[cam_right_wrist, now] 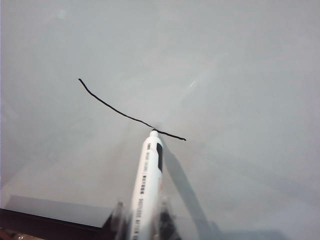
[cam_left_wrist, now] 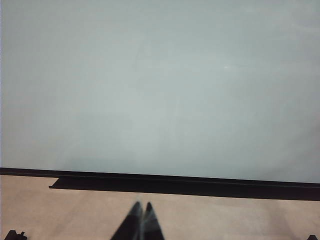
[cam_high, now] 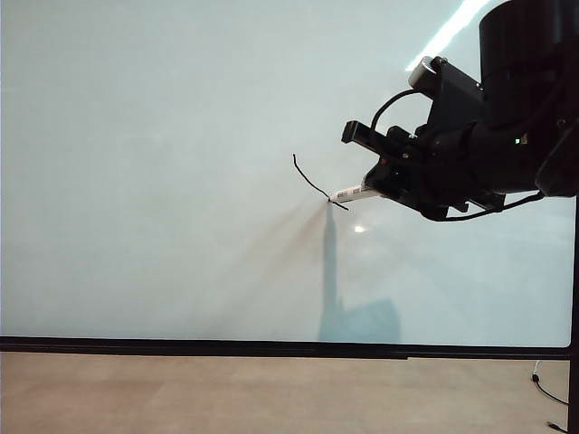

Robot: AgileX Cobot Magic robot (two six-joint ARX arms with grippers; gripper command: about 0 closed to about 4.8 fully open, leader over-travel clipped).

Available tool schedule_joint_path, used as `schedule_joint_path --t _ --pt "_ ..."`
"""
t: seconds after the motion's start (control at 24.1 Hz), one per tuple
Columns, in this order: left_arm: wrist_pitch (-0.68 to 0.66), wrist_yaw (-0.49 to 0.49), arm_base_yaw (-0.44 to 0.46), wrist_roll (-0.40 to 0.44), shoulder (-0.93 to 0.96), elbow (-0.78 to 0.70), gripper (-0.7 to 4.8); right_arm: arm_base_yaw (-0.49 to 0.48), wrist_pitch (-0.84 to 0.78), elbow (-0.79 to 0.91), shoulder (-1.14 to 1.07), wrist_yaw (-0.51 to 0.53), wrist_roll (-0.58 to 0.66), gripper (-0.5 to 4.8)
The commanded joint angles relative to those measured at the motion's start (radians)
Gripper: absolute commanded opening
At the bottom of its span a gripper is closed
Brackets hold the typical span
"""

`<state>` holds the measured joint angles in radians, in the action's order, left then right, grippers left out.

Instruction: Pick up the pen on the shelf to the right of the whiteboard and draw a cross mark.

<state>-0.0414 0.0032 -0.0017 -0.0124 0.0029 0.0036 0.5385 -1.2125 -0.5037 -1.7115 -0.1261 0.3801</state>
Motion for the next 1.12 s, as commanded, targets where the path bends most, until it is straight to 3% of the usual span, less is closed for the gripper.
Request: schedule_joint_path --t 0.04,0.46,0.79,1.12 --pt "0.013 0.000 0.000 0.005 0.000 0.003 -0.04 -0.001 -0.026 -0.005 0.004 0.010 -0.007 -0.06" --pt "0.013 0.000 0.000 0.005 0.000 0.003 -0.04 0.063 -0.019 0.018 0.009 -0.002 -0.079 -0.06" --pt "0.013 0.000 0.000 0.005 0.000 0.003 -0.04 0.073 0.209 -0.086 0.009 0.125 -0.304 -0.06" --pt "0.013 0.000 0.000 0.005 0.000 0.003 -0.05 0.072 0.293 -0.138 0.010 0.123 -0.455 -0.06"
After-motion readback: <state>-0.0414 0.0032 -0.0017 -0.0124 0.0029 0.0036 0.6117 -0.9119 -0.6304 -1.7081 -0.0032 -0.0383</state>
